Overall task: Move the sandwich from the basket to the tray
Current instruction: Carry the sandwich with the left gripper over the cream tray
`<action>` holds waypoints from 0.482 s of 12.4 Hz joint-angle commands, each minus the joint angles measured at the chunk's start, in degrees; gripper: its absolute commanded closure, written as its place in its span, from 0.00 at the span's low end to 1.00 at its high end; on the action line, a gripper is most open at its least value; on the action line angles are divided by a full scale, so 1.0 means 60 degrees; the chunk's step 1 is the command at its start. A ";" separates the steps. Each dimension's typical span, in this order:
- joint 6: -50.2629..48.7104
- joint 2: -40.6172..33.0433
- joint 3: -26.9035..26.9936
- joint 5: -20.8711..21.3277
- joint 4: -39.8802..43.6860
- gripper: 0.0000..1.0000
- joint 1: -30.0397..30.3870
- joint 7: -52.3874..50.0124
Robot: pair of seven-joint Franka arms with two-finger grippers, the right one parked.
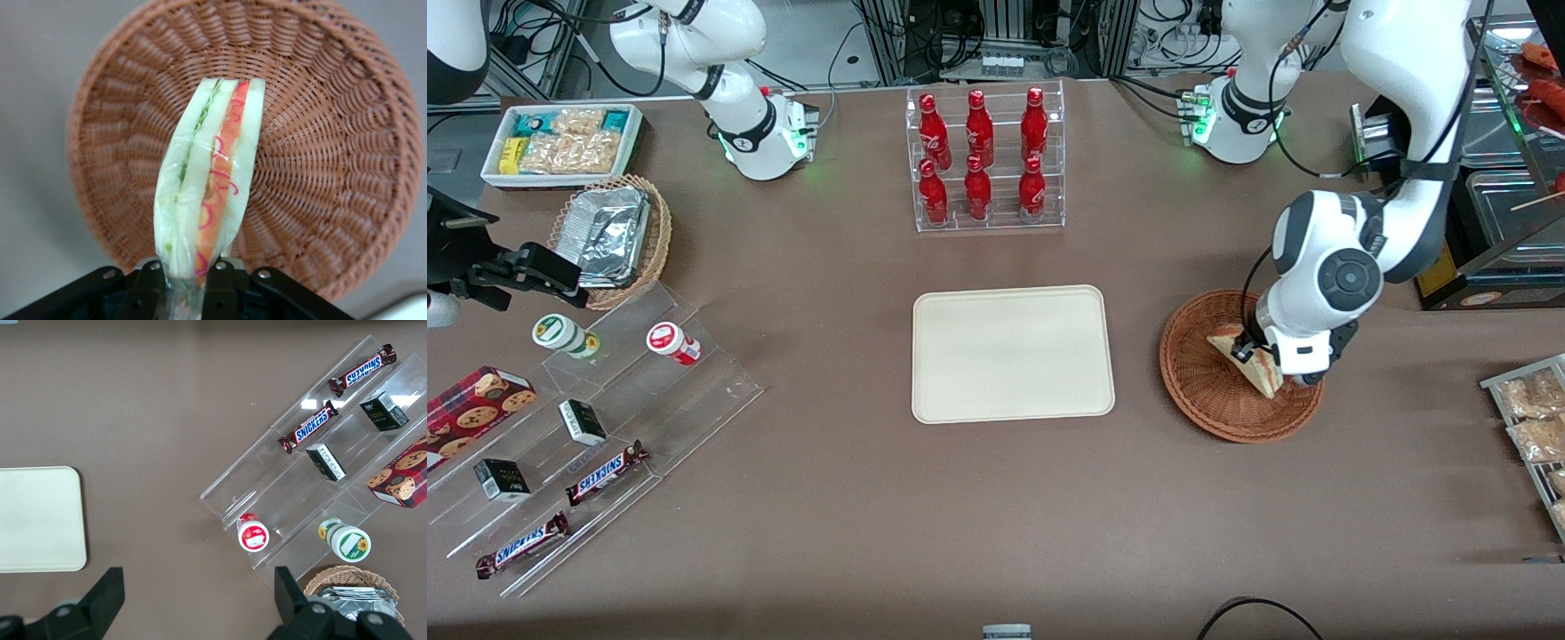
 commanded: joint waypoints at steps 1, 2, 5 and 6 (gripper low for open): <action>-0.2080 0.0459 -0.0058 0.0068 0.1985 0.95 -0.0271 -0.0050; -0.2362 0.0679 -0.0102 0.0068 0.2470 0.95 -0.0577 -0.0065; -0.2423 0.1236 -0.0117 -0.0005 0.3352 0.95 -0.1441 0.1029; -0.2394 0.1484 -0.0117 -0.0005 0.3586 0.95 -0.1836 0.1121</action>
